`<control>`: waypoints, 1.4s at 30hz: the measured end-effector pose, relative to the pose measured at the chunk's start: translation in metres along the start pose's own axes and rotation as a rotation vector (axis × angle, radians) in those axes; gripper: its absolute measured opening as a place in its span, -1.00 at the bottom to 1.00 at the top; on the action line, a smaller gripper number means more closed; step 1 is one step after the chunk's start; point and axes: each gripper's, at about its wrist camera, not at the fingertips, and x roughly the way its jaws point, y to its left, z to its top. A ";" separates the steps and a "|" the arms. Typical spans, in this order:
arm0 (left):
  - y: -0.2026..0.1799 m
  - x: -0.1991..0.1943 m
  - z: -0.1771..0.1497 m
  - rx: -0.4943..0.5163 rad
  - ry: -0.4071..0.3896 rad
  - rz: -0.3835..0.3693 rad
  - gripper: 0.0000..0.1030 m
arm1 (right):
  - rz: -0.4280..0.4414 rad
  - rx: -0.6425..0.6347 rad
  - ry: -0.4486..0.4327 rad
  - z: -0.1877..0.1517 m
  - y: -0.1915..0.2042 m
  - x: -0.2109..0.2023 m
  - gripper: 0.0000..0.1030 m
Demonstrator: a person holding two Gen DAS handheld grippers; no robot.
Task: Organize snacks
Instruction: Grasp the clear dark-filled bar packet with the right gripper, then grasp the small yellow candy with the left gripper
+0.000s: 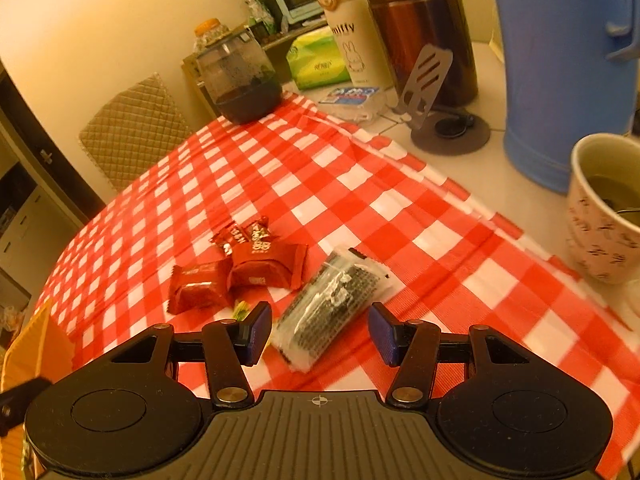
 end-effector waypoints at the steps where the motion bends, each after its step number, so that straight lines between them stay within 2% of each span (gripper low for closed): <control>1: 0.000 0.002 0.001 -0.001 0.001 -0.003 0.91 | -0.003 0.003 0.007 0.002 0.000 0.006 0.06; 6: 0.002 0.013 0.001 -0.014 0.008 -0.014 0.91 | -0.022 -0.019 0.009 0.007 0.003 0.024 0.06; 8: 0.003 0.017 0.000 -0.020 0.018 -0.018 0.91 | -0.045 -0.078 0.019 0.007 0.008 0.030 0.06; 10: 0.003 0.021 -0.002 -0.026 0.027 -0.018 0.91 | -0.081 -0.205 0.027 0.003 0.019 0.034 0.03; 14: 0.005 0.024 -0.004 -0.031 0.038 -0.024 0.91 | -0.102 -0.319 0.022 -0.010 0.026 0.035 -0.16; 19: 0.008 0.022 -0.005 -0.033 0.038 -0.025 0.91 | -0.069 -0.390 0.040 -0.021 0.035 0.032 -0.24; 24: 0.009 0.023 -0.007 -0.033 0.039 -0.032 0.90 | 0.054 -0.456 0.095 -0.040 0.046 0.021 -0.26; 27: 0.004 0.027 -0.007 -0.004 0.038 -0.045 0.89 | 0.084 -0.418 0.105 -0.044 0.042 0.014 -0.26; 32: -0.013 0.045 -0.008 0.072 0.031 -0.096 0.69 | -0.016 -0.303 0.045 -0.032 0.019 0.004 -0.26; 34: -0.024 0.055 -0.011 0.120 0.021 -0.114 0.49 | -0.038 -0.266 0.030 -0.028 0.010 0.002 -0.26; 38: -0.042 0.077 -0.019 0.215 0.019 -0.139 0.23 | -0.060 -0.231 0.014 -0.021 0.002 0.002 -0.26; 40: -0.050 0.085 -0.023 0.253 0.024 -0.152 0.01 | -0.061 -0.224 0.006 -0.019 0.000 0.001 -0.26; 42: -0.057 0.093 -0.027 0.289 0.027 -0.157 -0.14 | -0.062 -0.218 0.000 -0.019 -0.001 0.001 -0.26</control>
